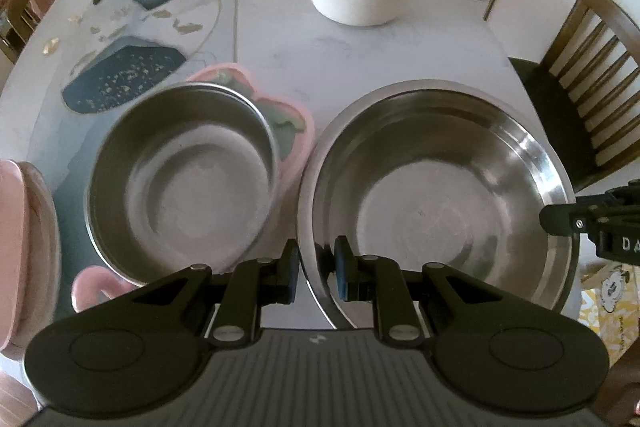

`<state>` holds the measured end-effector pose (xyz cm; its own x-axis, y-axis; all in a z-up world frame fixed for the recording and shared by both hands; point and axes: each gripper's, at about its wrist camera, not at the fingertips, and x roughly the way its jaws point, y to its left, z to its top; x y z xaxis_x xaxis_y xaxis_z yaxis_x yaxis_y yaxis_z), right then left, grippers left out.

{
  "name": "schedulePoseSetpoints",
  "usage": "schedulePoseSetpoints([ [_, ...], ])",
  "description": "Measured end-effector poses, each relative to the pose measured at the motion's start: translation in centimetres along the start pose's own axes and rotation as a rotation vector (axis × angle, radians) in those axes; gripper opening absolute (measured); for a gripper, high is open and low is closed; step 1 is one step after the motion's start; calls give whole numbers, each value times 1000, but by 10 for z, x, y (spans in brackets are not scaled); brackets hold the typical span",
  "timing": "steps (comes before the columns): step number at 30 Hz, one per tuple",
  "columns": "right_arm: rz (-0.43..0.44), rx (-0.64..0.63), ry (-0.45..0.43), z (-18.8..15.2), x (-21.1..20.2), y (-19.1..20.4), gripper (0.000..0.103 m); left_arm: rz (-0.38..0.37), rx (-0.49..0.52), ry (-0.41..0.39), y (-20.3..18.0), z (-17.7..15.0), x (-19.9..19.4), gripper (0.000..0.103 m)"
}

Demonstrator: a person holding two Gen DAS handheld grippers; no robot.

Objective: Organize plates and bowls
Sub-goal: 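Lower the large steel bowl onto the table and open both grippers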

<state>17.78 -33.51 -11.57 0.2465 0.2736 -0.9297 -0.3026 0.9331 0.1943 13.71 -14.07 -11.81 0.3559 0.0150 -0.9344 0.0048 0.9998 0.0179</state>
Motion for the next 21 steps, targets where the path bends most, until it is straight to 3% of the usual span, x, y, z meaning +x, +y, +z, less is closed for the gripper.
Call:
schedulePoseSetpoints([
  [11,2,25,17,-1,-1,-17,23,-47,9,-8,-7,-3,-1,17],
  [18,-10,28,-48,4,-24,-21,38,-77,31,-42,6,-9,-22,19],
  [21,-1,10,-95,9,-40,-11,42,-96,38,-76,17,-12,-35,26],
])
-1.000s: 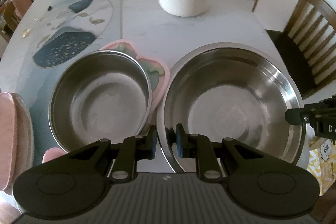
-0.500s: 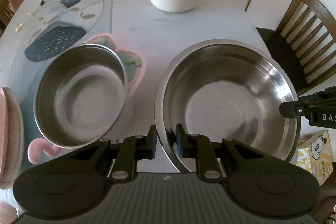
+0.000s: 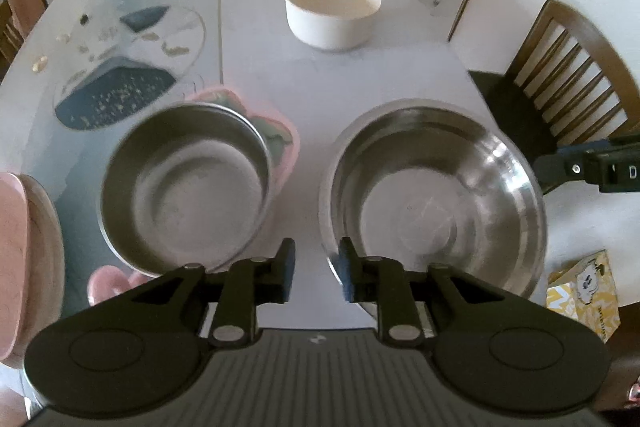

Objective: Organize plates and bowls
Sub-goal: 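Lower the large steel bowl onto the table and open both grippers, then move both grippers to the rim of the small steel pot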

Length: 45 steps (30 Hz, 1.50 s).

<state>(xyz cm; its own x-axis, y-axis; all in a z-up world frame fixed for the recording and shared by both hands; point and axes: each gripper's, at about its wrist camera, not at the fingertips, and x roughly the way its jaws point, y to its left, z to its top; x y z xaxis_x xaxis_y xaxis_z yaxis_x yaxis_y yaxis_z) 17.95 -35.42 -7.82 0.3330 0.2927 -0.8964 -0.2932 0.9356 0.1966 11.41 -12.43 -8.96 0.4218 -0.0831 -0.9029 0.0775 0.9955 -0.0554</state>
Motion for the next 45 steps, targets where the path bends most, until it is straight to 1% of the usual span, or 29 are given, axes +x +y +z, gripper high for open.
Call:
schedulePoseSetpoints([
  [1,10,-5,-13,1,-4,5,43,-10,1,-13,4,0,-6,27],
  [4,40,-15,-54,5,-17,27,51,-21,21,-56,17,4,-22,29],
  [5,48,-16,-64,5,-20,36,55,-22,30,-71,23,6,-26,30],
  [6,52,-16,-71,7,-21,43,59,-22,39,-85,30,9,-31,34],
  [7,56,-13,-79,8,-22,52,60,-21,44,-100,38,11,-35,40],
  [8,57,-9,-85,9,-22,60,62,-17,47,-117,47,14,-39,59],
  [9,58,-2,-88,10,-21,69,63,-7,48,-137,55,16,-42,69],
  [10,60,8,-90,11,-19,77,63,3,54,-160,64,18,-46,70],
  [13,57,38,-93,13,-12,100,65,13,85,-166,89,25,-47,70],
  [15,47,65,-94,13,-7,114,71,8,97,-155,105,31,-43,70],
  [18,31,107,-88,13,6,133,71,-2,123,-135,126,37,-32,70],
  [22,10,170,-65,11,25,155,71,-55,164,-95,144,43,-16,70],
  [26,-12,227,-44,8,40,172,69,-85,212,-67,149,45,-1,70],
  [28,-15,250,-36,7,46,179,66,-96,240,-62,148,44,4,70],
  [30,-37,272,-28,7,52,184,63,-105,263,-57,147,44,9,70],
  [35,-63,336,-5,7,67,187,55,-107,299,-42,143,47,21,68],
  [37,-84,332,-14,7,68,191,51,-117,312,-38,142,47,23,63],
  [38,-85,329,-11,8,69,193,45,-120,315,-34,141,47,25,58],
  [39,-84,334,-6,8,70,195,42,-119,316,-29,141,47,25,51],
  [40,-85,336,-4,8,71,197,42,-119,315,-24,141,48,26,47],
  [41,-90,331,-2,8,72,200,39,-120,314,-19,141,48,26,39],
  [42,-96,326,-2,8,72,201,35,-119,311,-13,141,49,27,34],
  [43,-100,324,-3,8,73,203,33,-116,309,-9,142,49,27,33],
  [44,-105,324,-4,9,74,204,25,-114,309,-8,142,49,27,32],
  [45,-110,325,-2,9,75,205,23,-112,313,-10,142,49,27,28],
])
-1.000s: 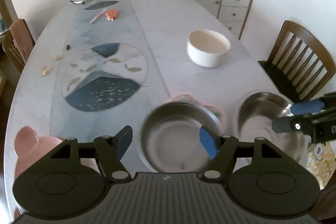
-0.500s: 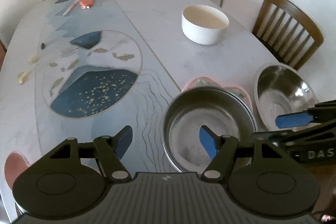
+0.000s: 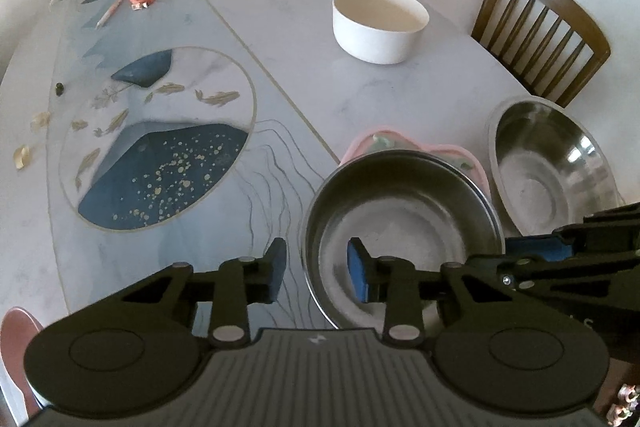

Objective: Organize plates and bowls
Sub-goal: 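Move both grippers to the rim of the small steel pot, then close both grippers on the small steel pot rim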

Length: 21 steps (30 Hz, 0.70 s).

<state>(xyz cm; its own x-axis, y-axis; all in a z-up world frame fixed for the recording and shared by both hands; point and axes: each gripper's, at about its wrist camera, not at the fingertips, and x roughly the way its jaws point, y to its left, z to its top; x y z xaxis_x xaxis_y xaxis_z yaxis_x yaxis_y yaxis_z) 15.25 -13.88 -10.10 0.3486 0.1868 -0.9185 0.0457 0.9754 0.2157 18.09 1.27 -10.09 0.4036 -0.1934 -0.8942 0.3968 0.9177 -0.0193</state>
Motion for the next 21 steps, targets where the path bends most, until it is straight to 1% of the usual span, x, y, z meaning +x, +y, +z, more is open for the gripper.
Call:
schedulePoseSetpoints([
  [1,-3,3,0,0,0,0,23,3,4,0,-1,0,0,26],
  [2,-7,5,-1,0,1,1,19,5,7,2,-1,0,0,21],
  [3,-9,4,-2,0,2,1,18,5,8,5,-1,0,0,17],
  [6,-23,7,-3,1,3,4,16,10,12,6,-1,-1,0,12],
  [8,-27,10,-3,1,3,3,15,20,14,4,-1,-2,1,10],
  [11,-35,14,-9,0,3,4,14,32,-7,9,0,-2,0,5],
  [16,-32,12,-21,0,-1,6,13,37,-40,30,4,-5,-4,5],
  [21,-24,-2,-36,1,-14,9,13,44,-50,25,3,-2,-17,5],
])
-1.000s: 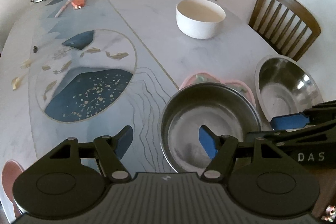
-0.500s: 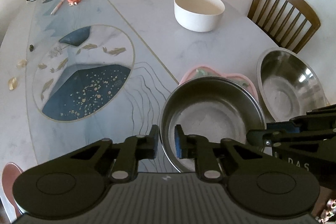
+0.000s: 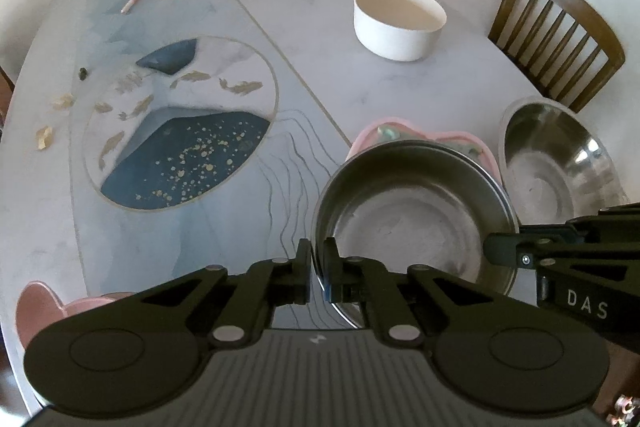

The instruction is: Organize plates and bowls

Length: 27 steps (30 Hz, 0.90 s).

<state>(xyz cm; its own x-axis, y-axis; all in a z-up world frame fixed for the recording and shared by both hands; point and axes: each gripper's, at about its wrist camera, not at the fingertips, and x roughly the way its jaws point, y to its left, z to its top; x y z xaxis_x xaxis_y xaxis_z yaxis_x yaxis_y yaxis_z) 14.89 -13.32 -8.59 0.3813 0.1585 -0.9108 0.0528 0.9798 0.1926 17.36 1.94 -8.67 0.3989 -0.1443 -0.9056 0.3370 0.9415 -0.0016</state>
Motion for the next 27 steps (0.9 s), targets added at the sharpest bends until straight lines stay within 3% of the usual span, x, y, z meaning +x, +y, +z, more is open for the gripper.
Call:
schedulePoseSetpoints([
  [14,14,26,-95,16,-59,-19,13,-12,45,-93,-30,34,-51,5],
  [27,-36,112,-159,15,-96,-86,13,-68,176,-137,-108,65,-53,5],
])
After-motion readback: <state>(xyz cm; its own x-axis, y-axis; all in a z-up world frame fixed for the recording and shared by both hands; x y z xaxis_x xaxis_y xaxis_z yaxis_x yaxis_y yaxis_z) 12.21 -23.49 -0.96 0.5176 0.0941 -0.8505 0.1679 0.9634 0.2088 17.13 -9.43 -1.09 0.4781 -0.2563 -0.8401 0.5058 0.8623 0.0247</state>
